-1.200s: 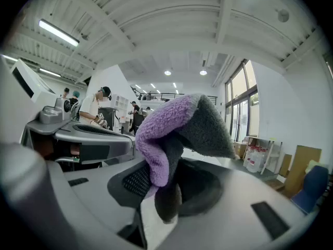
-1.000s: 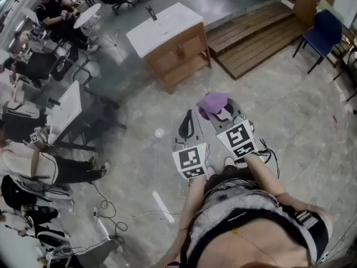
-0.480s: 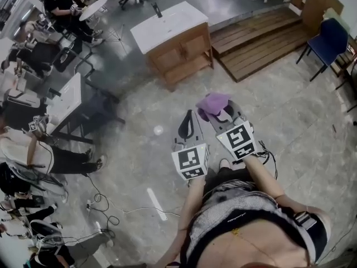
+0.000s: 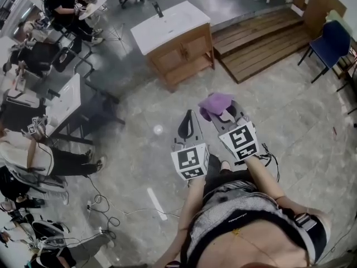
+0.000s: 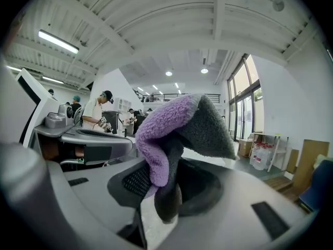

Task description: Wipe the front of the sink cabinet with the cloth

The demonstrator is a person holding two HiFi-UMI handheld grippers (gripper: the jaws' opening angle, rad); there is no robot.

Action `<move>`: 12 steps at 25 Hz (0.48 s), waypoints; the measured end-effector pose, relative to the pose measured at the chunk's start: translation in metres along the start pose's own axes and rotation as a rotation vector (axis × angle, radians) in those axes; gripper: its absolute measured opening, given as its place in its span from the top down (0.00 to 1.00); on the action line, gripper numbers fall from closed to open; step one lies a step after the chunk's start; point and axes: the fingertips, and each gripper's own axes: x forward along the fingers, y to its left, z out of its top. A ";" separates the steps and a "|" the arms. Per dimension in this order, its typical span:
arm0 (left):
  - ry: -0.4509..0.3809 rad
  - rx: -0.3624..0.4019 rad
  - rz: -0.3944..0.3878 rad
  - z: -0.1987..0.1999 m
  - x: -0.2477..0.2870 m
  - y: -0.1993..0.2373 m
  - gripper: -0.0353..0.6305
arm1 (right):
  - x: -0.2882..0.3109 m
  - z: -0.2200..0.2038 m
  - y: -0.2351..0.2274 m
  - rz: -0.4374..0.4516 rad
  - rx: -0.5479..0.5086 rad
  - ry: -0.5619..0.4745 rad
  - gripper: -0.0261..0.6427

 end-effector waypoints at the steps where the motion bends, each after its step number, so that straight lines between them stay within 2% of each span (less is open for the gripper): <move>1: 0.003 0.002 -0.004 0.000 0.005 0.002 0.95 | 0.005 0.000 -0.002 -0.003 0.000 0.001 0.70; 12: 0.006 0.008 -0.043 0.008 0.066 0.048 0.95 | 0.076 0.014 -0.020 -0.007 -0.001 0.015 0.70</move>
